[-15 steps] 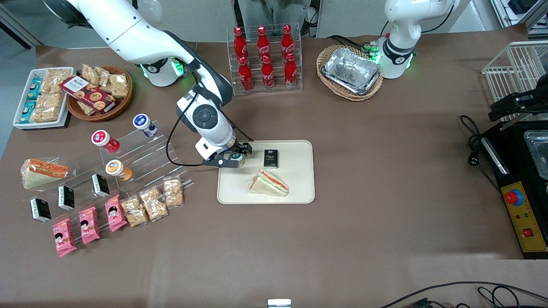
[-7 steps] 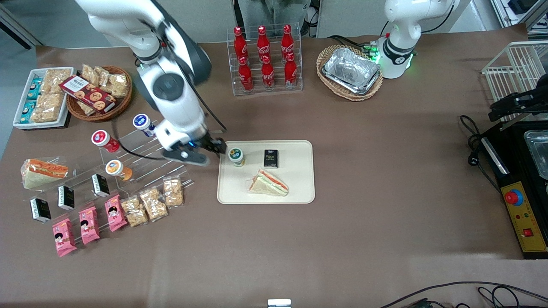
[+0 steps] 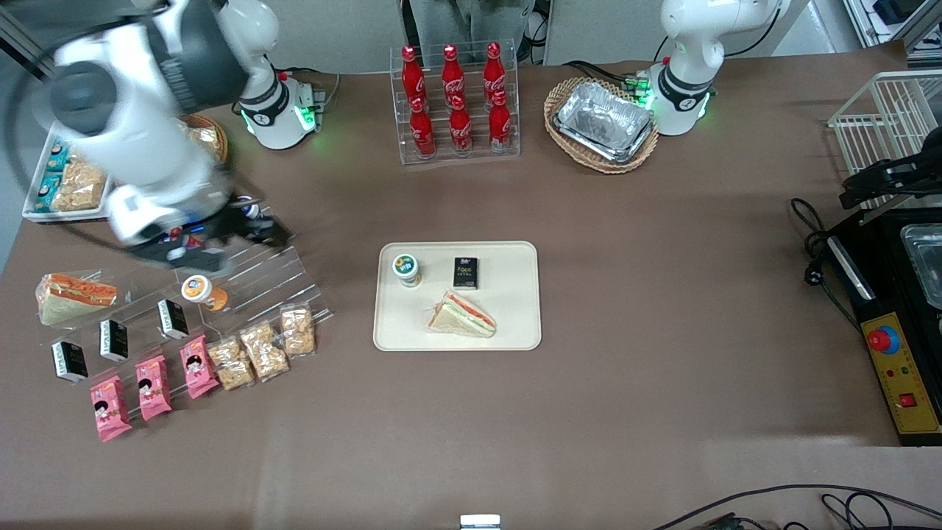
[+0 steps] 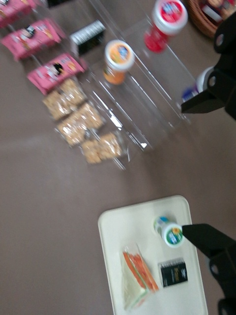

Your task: Place green gum on tray

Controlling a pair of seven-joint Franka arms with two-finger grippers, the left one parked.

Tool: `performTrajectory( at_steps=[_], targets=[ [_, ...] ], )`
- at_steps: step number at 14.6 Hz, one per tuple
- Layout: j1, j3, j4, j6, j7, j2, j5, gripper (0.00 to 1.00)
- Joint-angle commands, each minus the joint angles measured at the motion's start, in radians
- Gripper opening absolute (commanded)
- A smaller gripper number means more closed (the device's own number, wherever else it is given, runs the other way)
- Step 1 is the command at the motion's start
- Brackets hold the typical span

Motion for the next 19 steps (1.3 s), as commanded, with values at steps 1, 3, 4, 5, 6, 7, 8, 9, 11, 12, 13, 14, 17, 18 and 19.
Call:
performTrajectory(
  at_steps=[1,3,4,5,6,7,8,9,11,12,13,14,17,18,19],
  targets=[
    [-0.171,0.011,0.074,-0.040,-0.259,0.013,0.022,1.00],
    [-0.259,0.009,0.096,-0.069,-0.370,0.012,0.022,1.00],
    [-0.302,0.009,0.098,-0.080,-0.383,0.006,0.033,1.00],
    [-0.355,0.008,0.099,-0.083,-0.383,0.004,0.081,1.00],
    [-0.389,0.009,0.099,-0.094,-0.384,-0.022,0.100,1.00],
    [-0.402,0.009,0.099,-0.115,-0.386,-0.051,0.103,1.00],
    [-0.413,0.005,0.098,-0.153,-0.389,-0.060,0.102,1.00],
    [-0.413,0.002,0.095,-0.190,-0.399,-0.072,0.103,1.00],
    [-0.413,-0.003,0.098,-0.184,-0.409,-0.071,0.105,1.00],
    [-0.408,0.000,0.101,-0.184,-0.410,-0.068,0.103,1.00],
    [-0.404,0.000,0.102,-0.184,-0.409,-0.069,0.109,1.00],
    [-0.399,0.002,0.102,-0.184,-0.409,-0.074,0.109,1.00],
    [-0.393,0.005,0.101,-0.164,-0.410,-0.056,0.106,1.00],
    [-0.387,0.005,0.101,-0.158,-0.410,-0.054,0.109,1.00],
    [-0.382,0.003,0.101,-0.157,-0.410,-0.043,0.108,1.00]
  ],
)
